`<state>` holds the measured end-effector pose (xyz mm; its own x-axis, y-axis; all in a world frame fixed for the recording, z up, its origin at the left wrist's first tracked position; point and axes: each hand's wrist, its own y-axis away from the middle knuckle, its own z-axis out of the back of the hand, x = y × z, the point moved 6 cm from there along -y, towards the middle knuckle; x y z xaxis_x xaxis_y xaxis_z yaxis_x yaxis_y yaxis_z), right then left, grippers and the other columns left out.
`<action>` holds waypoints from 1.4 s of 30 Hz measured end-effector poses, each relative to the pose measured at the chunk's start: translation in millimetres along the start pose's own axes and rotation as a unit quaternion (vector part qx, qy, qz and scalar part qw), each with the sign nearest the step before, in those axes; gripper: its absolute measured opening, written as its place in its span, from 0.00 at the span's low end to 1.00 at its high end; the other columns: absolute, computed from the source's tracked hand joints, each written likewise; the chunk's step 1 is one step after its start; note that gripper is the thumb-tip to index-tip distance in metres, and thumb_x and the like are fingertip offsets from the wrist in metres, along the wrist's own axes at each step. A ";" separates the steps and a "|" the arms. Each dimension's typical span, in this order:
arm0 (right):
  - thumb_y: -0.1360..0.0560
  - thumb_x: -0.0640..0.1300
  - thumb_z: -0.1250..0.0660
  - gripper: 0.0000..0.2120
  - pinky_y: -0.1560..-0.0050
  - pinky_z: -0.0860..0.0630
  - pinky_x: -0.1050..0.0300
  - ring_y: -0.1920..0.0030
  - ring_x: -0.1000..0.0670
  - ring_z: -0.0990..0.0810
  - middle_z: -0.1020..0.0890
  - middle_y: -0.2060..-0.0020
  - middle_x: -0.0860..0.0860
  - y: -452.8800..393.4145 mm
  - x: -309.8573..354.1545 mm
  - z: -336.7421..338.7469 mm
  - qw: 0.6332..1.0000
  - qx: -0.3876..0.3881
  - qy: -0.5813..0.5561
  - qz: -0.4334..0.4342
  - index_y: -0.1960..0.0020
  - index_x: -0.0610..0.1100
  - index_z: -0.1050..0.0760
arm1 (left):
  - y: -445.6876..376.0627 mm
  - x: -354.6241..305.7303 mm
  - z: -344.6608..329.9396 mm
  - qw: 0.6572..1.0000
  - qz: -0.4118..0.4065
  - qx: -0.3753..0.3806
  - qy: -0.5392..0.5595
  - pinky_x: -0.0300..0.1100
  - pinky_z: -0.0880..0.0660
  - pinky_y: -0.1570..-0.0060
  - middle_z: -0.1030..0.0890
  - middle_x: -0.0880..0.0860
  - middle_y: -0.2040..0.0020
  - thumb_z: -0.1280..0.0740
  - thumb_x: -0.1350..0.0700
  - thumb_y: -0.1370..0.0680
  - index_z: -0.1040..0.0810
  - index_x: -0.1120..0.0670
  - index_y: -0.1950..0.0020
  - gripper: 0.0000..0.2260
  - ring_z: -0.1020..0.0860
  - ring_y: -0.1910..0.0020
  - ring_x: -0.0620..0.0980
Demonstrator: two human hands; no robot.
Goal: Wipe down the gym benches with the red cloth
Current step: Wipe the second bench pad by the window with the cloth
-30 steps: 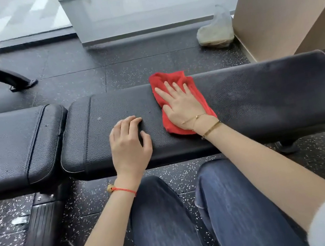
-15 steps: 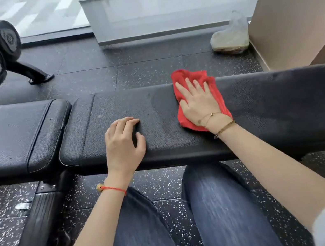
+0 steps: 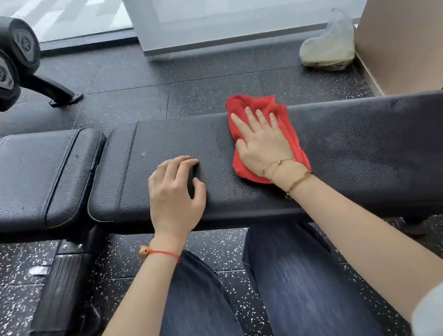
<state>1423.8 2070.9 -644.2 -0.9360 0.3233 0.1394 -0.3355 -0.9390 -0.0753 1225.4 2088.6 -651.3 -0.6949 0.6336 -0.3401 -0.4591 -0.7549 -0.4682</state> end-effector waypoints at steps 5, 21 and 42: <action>0.20 0.49 0.48 0.28 0.23 0.58 0.47 0.22 0.45 0.48 0.46 0.22 0.46 27.0 51.3 -7.2 0.994 0.007 -0.025 0.105 0.21 0.51 0.49 | -0.6 1.7 -1.3 1.000 -0.004 0.001 -0.006 0.51 0.31 0.35 0.21 0.47 0.39 0.37 0.54 0.25 0.22 0.51 0.39 0.15 0.25 0.37 0.52; 0.21 0.49 0.47 0.29 0.23 0.58 0.47 0.22 0.46 0.48 0.46 0.22 0.46 30.3 43.9 -5.8 0.996 0.004 -0.011 0.085 0.21 0.51 0.49 | -0.9 2.0 -0.8 1.000 -0.007 -0.001 -0.007 0.49 0.32 0.36 0.21 0.48 0.40 0.37 0.53 0.26 0.21 0.51 0.40 0.15 0.25 0.37 0.52; 0.22 0.49 0.46 0.29 0.23 0.57 0.49 0.22 0.47 0.46 0.44 0.22 0.49 90.9 -4.2 3.5 0.998 -0.011 -0.035 0.051 0.22 0.53 0.47 | 1.1 2.6 -1.4 1.000 -0.022 0.003 -0.006 0.49 0.32 0.37 0.21 0.48 0.39 0.38 0.53 0.24 0.23 0.52 0.39 0.14 0.26 0.37 0.52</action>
<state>1397.6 1983.7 -648.2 -0.9559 0.2160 0.1987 -0.2415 -0.9637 -0.1138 1223.9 2089.6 -653.9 -0.6809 0.6638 -0.3094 -0.4925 -0.7277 -0.4774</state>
